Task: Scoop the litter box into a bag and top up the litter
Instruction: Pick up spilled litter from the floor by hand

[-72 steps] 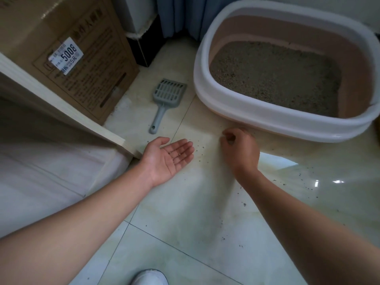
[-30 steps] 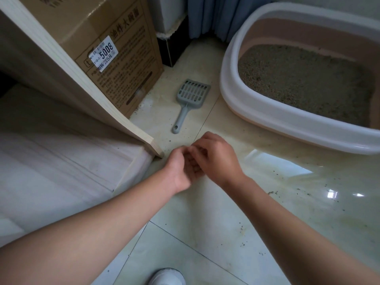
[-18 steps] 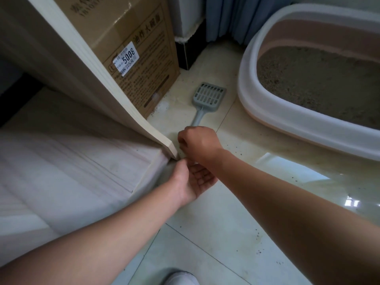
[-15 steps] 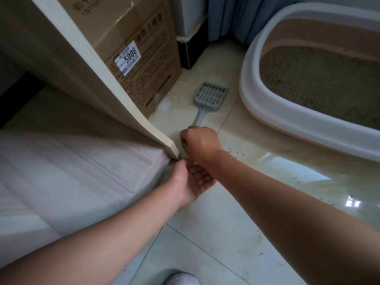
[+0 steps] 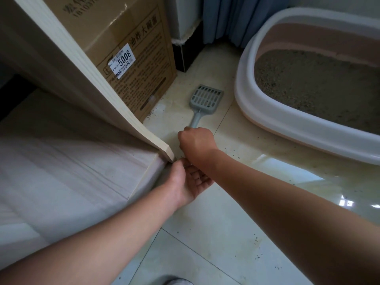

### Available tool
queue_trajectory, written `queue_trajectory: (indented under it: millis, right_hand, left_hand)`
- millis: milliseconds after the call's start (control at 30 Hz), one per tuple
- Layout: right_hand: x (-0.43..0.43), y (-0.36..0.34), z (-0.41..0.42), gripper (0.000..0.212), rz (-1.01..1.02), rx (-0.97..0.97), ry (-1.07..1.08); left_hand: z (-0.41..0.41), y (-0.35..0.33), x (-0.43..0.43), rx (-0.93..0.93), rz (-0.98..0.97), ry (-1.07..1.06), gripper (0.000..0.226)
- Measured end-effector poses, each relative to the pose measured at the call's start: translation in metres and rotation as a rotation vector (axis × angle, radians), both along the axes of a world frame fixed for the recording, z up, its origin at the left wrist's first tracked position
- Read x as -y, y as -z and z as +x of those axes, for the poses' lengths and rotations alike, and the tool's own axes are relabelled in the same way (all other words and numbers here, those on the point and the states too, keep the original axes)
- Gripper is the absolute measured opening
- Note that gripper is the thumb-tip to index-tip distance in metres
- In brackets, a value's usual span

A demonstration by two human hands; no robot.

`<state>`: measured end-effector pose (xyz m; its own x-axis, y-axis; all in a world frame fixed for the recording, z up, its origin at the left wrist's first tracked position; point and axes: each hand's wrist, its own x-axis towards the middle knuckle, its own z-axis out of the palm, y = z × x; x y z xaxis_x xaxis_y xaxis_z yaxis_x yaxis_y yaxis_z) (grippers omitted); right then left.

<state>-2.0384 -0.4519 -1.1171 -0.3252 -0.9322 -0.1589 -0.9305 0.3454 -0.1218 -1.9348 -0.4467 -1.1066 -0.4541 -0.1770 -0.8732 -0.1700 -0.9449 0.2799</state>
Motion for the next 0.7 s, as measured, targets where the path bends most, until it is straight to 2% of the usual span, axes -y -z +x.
queue_trajectory:
  millis: [100,233,500,600,700]
  right_hand:
    - [-0.01,-0.007,-0.009,0.019,-0.102,0.092,0.055]
    - [-0.041,-0.024,-0.015,0.026,-0.277,0.255,0.14]
    - [-0.098,-0.014,-0.014,0.02,-0.438,0.344,0.003]
    - [-0.111,-0.004,-0.034,0.017,-0.544,0.35,0.296]
    - [-0.129,0.01,-0.059,0.022,-0.434,0.339,0.535]
  left_hand:
    - [-0.001,-0.001,0.002,0.001,0.006,-0.015,0.039]
    - [-0.007,-0.006,0.008,-0.013,-0.022,-0.041,0.041]
    - [-0.02,-0.01,0.004,-0.003,-0.071,-0.005,0.041]
    - [-0.017,-0.006,0.005,-0.014,-0.058,-0.021,0.041]
    - [-0.011,-0.005,0.006,-0.007,-0.041,-0.039,0.041]
